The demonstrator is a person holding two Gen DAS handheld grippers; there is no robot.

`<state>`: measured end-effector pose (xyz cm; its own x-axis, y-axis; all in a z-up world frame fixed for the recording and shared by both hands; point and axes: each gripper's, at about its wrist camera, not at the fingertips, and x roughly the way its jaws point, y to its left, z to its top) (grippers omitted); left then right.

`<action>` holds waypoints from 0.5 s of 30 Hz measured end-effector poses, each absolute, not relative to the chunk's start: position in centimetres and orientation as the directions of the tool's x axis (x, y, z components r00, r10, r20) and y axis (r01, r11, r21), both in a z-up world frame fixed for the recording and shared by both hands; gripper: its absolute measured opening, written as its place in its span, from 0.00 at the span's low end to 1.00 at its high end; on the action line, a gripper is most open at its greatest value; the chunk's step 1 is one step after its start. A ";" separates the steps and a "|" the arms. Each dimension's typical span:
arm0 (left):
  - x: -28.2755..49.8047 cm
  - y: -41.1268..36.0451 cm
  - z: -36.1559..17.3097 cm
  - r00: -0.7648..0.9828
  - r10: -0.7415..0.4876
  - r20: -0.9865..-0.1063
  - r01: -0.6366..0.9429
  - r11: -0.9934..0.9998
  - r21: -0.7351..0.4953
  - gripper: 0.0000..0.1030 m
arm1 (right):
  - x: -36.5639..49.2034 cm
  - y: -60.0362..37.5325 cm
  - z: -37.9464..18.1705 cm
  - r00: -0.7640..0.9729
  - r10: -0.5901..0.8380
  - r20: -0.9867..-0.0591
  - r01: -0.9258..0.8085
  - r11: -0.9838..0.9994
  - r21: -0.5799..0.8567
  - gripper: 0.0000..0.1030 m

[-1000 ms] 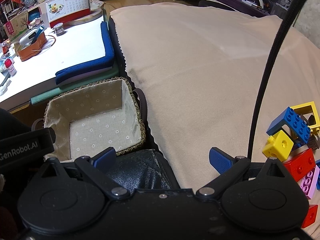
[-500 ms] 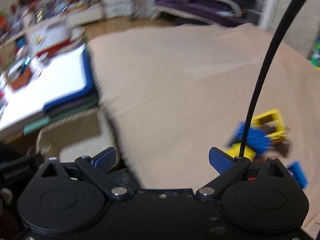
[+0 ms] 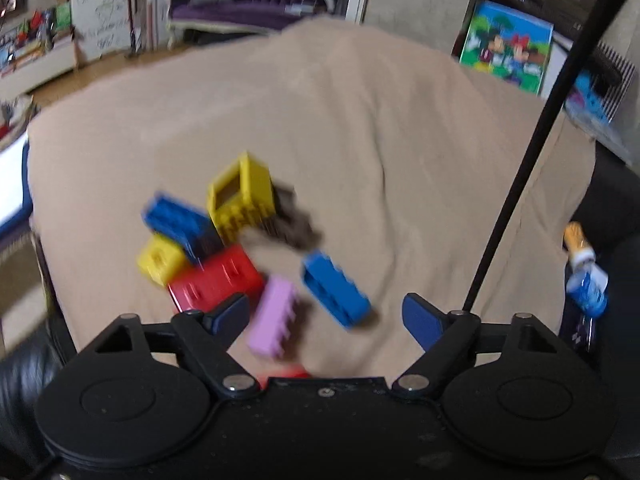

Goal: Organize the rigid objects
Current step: 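Move both tools over the block pile and grasp the red cube with the right tool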

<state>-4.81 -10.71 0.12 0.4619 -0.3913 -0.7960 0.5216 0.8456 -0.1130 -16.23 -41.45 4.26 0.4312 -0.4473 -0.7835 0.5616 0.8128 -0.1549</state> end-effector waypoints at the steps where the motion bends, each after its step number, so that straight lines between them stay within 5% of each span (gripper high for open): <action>1: -5.4 -11.9 0.0 0.429 -0.411 -0.805 0.567 0.815 -0.114 0.90 | -17.0 -41.9 3.6 0.428 -0.419 -0.801 0.551 0.823 -0.136 0.74; 6: -7.6 -16.1 -0.2 0.306 -0.466 -0.830 0.706 0.696 -0.130 0.90 | -18.3 -42.1 1.3 0.422 -0.286 -0.860 0.486 0.872 -0.052 0.49; 15: -10.5 -20.4 -0.8 0.199 -0.510 -0.837 0.848 0.517 -0.113 0.90 | -17.1 -40.9 -0.8 0.408 -0.228 -0.884 0.405 0.913 -0.048 0.44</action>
<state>-10.53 -20.44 -0.82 0.1989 -0.5098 -0.8370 0.8483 0.5171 -0.1134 -17.14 -40.85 -0.75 0.4084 -0.2279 -0.8839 0.4053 0.9129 -0.0482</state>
